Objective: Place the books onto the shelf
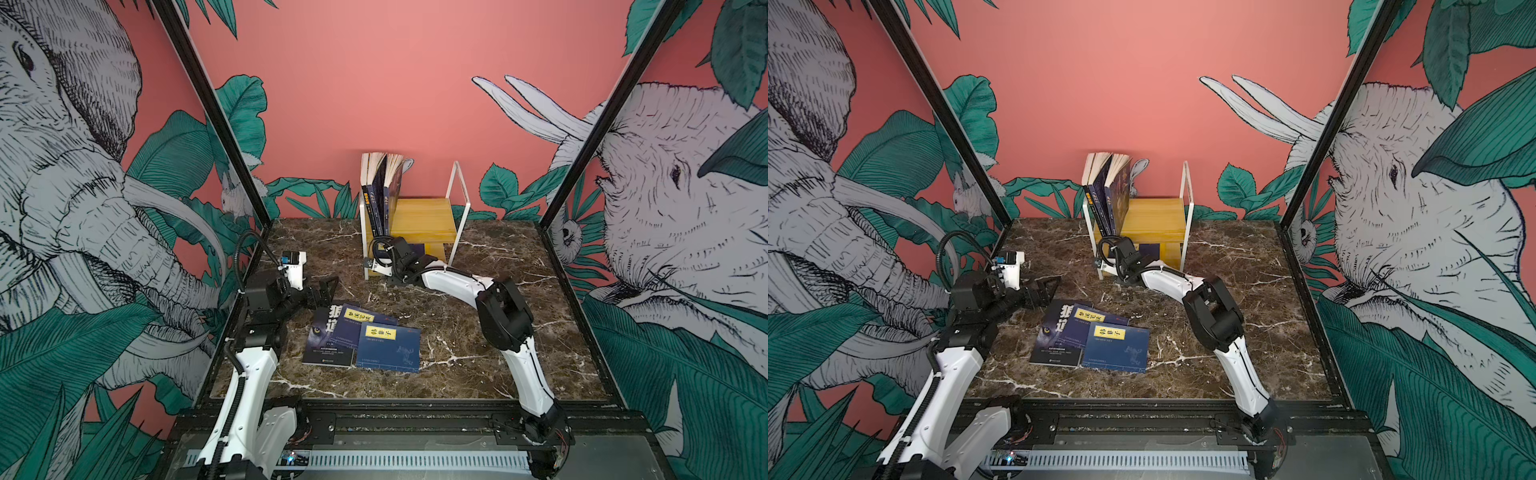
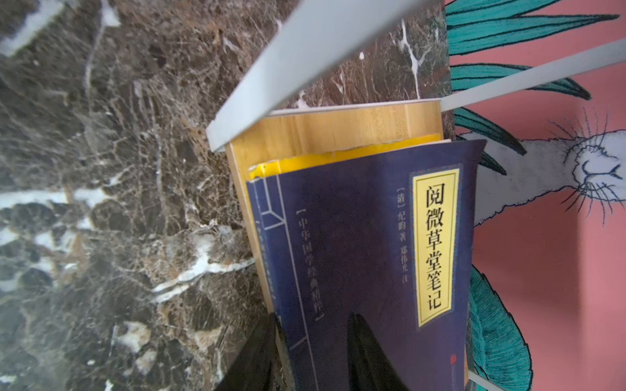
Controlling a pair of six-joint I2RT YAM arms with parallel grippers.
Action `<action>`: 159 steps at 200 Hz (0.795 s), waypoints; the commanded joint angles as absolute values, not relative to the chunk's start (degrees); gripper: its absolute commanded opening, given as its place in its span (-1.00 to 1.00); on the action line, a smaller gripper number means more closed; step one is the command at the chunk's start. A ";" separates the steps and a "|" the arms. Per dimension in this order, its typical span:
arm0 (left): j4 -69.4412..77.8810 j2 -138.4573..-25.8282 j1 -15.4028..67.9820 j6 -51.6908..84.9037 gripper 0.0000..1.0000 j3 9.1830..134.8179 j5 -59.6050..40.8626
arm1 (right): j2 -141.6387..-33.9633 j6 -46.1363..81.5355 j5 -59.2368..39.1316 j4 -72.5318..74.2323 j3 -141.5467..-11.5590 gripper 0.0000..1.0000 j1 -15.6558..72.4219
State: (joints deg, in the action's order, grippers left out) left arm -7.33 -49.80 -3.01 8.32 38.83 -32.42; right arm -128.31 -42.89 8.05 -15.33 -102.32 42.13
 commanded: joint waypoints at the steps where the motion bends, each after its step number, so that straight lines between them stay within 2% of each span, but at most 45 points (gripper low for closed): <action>1: -6.22 -49.41 -3.08 7.21 0.99 37.96 -33.22 | -128.46 -44.51 8.61 -15.58 -103.25 -0.15 41.60; 48: -5.89 -49.64 -3.25 7.44 0.99 37.77 -33.44 | -125.52 -45.88 8.78 -16.04 -100.40 -0.11 40.66; 159: -5.93 -49.61 -3.54 7.54 0.99 37.77 -33.40 | -126.77 -45.20 8.62 -15.21 -102.01 -0.29 40.16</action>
State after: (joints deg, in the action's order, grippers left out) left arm -7.29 -49.91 -3.11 8.32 38.41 -32.51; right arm -127.87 -45.45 8.40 -15.75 -100.40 40.38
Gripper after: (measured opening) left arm 0.994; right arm 0.356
